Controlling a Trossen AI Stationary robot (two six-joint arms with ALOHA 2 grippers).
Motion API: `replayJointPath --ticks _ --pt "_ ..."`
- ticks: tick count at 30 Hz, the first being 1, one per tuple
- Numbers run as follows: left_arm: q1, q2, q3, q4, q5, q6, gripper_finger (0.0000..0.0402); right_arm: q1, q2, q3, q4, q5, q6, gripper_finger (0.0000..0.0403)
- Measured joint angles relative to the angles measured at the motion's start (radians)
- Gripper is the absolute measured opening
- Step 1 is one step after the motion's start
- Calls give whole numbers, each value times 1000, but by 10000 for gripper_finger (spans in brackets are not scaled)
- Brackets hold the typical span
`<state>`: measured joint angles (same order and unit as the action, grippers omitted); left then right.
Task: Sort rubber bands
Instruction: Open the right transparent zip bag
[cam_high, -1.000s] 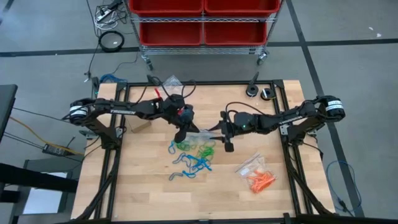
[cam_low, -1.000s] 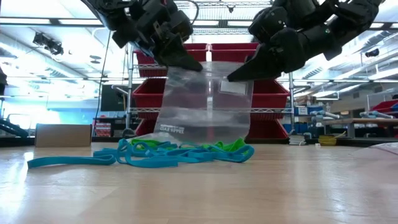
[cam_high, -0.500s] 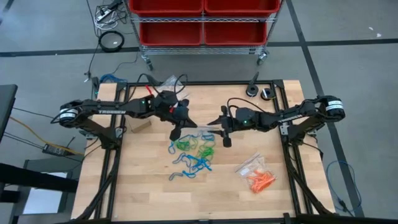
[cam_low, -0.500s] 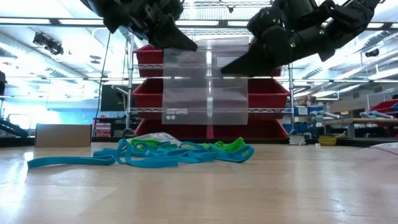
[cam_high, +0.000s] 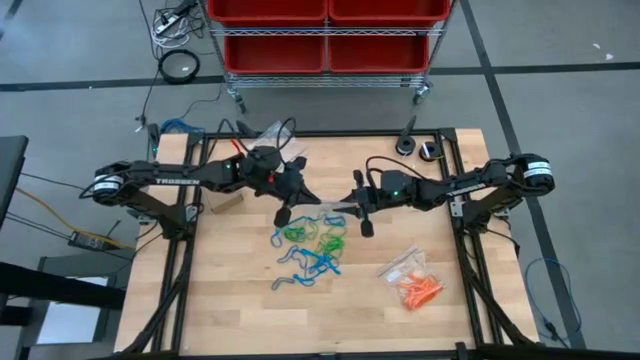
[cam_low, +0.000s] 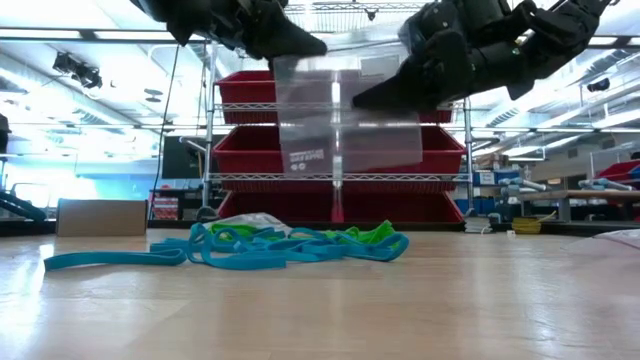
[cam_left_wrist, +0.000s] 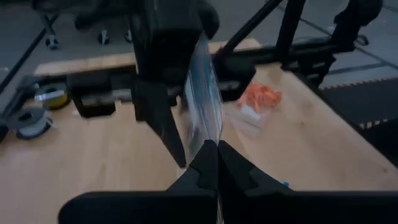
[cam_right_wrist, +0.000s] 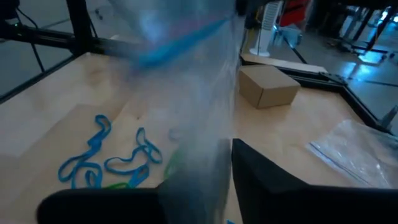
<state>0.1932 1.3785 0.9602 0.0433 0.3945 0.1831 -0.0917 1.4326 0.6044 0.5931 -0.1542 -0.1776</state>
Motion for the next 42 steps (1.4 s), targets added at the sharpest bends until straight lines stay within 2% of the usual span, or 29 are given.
replayJointPath --ticks 6,15,25,30,36,42 --pt "0 -10 0 -19 42 -16 23 -3 0 0 37 -10 -21 5" --pt "6 -51 -1 -85 45 -8 73 -11 0 0 80 -50 -1 0" --pt "82 -171 -1 -314 18 28 172 -11 0 0 160 -59 2 0" --pt "113 -195 -9 -342 20 23 204 -11 0 0 205 -71 3 0" --pt "136 -196 -107 -274 38 4 212 -11 0 0 251 -74 4 0" --pt "158 -199 -284 80 68 -132 212 -11 0 0 251 -74 4 0"
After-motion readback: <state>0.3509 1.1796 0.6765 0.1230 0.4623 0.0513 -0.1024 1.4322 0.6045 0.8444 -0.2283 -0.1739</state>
